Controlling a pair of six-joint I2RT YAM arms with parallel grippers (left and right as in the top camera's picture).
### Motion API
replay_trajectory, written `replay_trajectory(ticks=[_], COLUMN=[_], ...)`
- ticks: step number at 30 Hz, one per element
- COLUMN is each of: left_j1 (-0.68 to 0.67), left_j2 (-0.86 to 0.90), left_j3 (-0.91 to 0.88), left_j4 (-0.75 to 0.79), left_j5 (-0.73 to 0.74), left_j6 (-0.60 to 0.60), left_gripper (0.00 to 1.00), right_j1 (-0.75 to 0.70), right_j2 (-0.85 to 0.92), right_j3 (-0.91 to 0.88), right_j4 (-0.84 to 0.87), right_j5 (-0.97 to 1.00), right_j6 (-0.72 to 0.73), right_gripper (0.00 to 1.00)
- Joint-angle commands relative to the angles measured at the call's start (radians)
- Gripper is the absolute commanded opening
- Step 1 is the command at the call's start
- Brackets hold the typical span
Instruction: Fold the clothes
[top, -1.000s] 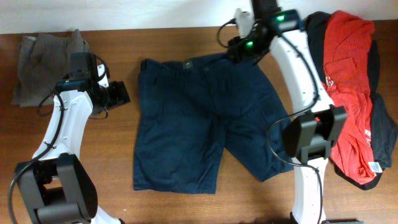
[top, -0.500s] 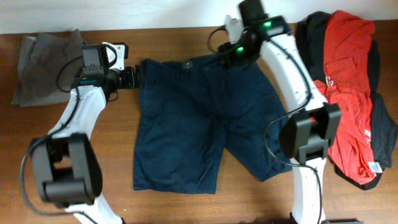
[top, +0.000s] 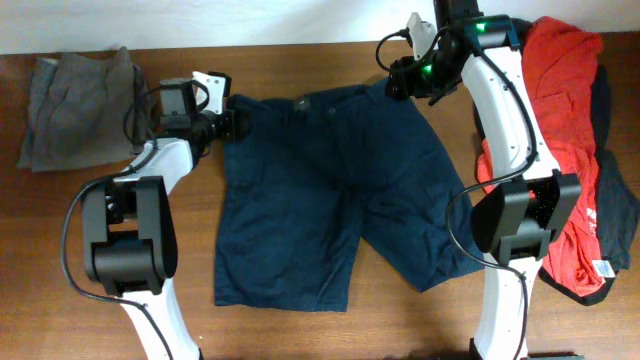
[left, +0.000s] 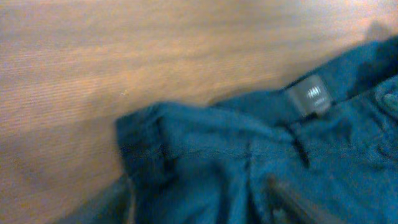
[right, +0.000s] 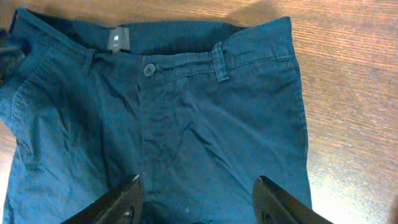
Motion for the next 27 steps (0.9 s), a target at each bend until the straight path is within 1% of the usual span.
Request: replay_trajectory(ticks=[1,4,5,6,7,9,10,14,19,20,21,22,24,25,27], left_j1=[-0.031,-0.039,-0.04,-0.037,-0.028,-0.011,0.001,0.064,0.145,0.156,0.165,0.169,0.172,0.172,0.167], left_j2=[0.043,0.054,0.054,0.054,0.054,0.054,0.054,0.053,0.053,0.053,0.053,0.053,0.053,0.053,0.053], left_j3=[0.006,0.006,0.006,0.006,0.009,0.026,0.035,0.11,0.277,0.312,0.345,0.367,0.405,0.418,0.438], left_j4=[0.047,0.052,0.052,0.057,0.072,0.07,0.07,0.027,-0.135,-0.175,-0.212,-0.236,-0.273,-0.283,-0.299], left_j5=[0.057,0.048,0.046,0.041,0.006,-0.048,-0.063,-0.062,-0.061,-0.054,-0.042,-0.029,0.0,0.011,0.033], left_j6=[-0.008,-0.011,-0.011,-0.013,-0.053,-0.104,-0.122,-0.141,-0.145,-0.145,-0.145,-0.144,-0.144,-0.144,-0.144], left_gripper=[0.45,0.35,0.27,0.23,0.13,0.02,0.01,0.0,0.0,0.03,0.13,0.27,0.85,0.99,0.99], right_j1=[0.003,0.003,0.003,0.003,0.003,0.003,0.003,0.003,0.004,0.004,0.004,0.004,0.005,0.005,0.005], right_j2=[-0.042,-0.042,-0.042,-0.042,-0.042,-0.042,-0.042,-0.042,-0.042,-0.042,-0.042,-0.042,-0.039,-0.036,-0.029], right_j3=[0.02,0.02,0.02,0.02,0.02,0.02,0.02,0.02,0.019,0.019,0.019,0.019,0.019,0.019,0.016], right_j4=[-0.004,-0.008,-0.009,-0.009,-0.008,-0.009,-0.012,-0.016,-0.016,-0.016,-0.016,-0.015,-0.013,-0.011,-0.007], right_j5=[-0.013,-0.013,-0.013,-0.013,-0.013,-0.013,-0.013,-0.013,-0.013,-0.013,-0.013,-0.013,-0.013,-0.013,-0.013], right_j6=[-0.004,-0.004,-0.004,-0.004,-0.004,-0.004,-0.005,-0.005,-0.004,-0.004,-0.004,-0.004,-0.004,-0.004,-0.005], right_gripper=[0.6,0.6,0.6,0.6,0.6,0.6,0.6,0.6,0.61,0.61,0.61,0.61,0.61,0.61,0.61])
